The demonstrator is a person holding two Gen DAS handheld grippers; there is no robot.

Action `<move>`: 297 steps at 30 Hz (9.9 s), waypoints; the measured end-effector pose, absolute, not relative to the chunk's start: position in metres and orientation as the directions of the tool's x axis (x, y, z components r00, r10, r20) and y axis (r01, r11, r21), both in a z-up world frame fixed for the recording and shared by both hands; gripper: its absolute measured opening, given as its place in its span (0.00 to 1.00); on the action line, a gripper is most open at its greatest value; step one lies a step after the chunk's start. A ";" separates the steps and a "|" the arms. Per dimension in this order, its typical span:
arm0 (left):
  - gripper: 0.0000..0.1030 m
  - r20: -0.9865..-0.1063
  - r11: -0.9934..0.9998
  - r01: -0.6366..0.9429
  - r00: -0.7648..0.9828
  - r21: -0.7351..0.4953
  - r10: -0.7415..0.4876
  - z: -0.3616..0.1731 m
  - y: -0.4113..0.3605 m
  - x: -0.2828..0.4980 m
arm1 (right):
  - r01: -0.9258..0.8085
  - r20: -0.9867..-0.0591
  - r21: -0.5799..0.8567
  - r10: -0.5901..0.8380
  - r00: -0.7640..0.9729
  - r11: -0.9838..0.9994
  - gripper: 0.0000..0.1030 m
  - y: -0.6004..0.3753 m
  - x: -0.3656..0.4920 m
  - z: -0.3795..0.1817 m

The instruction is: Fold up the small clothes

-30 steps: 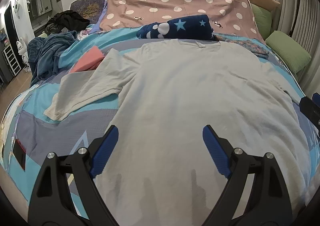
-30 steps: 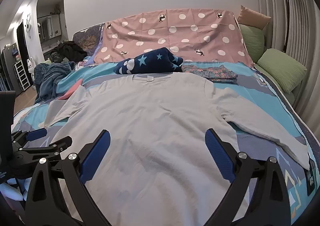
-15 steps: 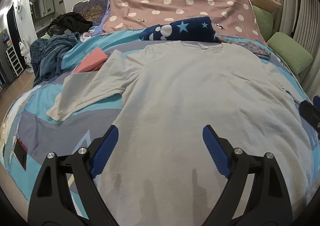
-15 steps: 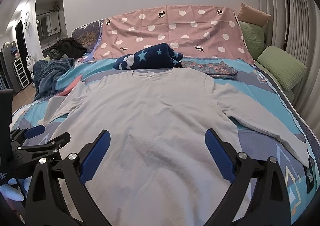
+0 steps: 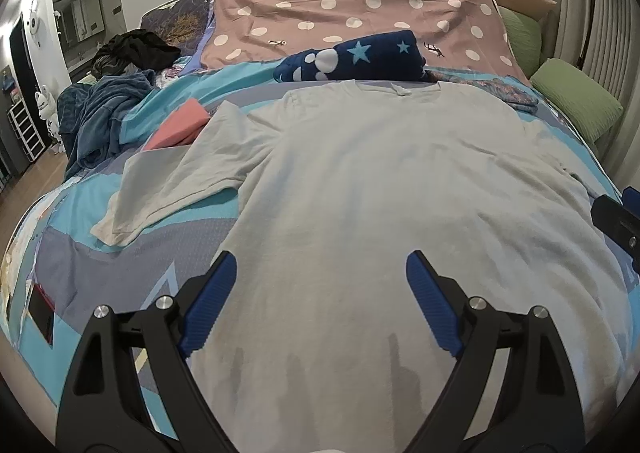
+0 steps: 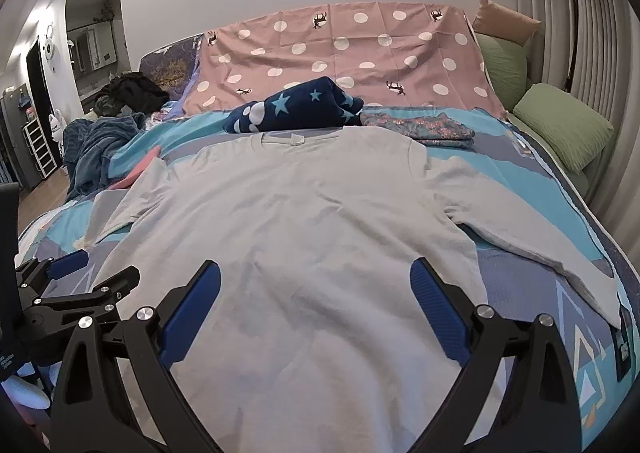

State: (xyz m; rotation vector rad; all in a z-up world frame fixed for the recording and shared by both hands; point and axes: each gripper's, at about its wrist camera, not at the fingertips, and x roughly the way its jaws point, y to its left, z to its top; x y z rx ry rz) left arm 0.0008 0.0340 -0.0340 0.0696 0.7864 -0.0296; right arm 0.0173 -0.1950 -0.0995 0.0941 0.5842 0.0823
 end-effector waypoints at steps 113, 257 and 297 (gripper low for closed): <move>0.59 -0.745 0.481 -0.666 0.666 -0.570 0.040 -0.162 0.455 0.102 | 0.075 -0.655 0.115 0.019 0.755 0.991 0.93 -0.217 0.078 -0.119; 0.01 -0.767 0.972 -0.047 0.624 -0.229 -0.151 -0.088 0.198 0.148 | 0.163 -0.694 0.169 0.000 0.720 0.972 0.37 -0.294 0.237 -0.094; 0.13 -0.623 0.925 0.069 0.720 -0.374 -0.306 -0.055 0.201 0.147 | -0.522 -0.731 0.200 0.481 0.484 0.829 0.11 -0.014 0.312 -0.074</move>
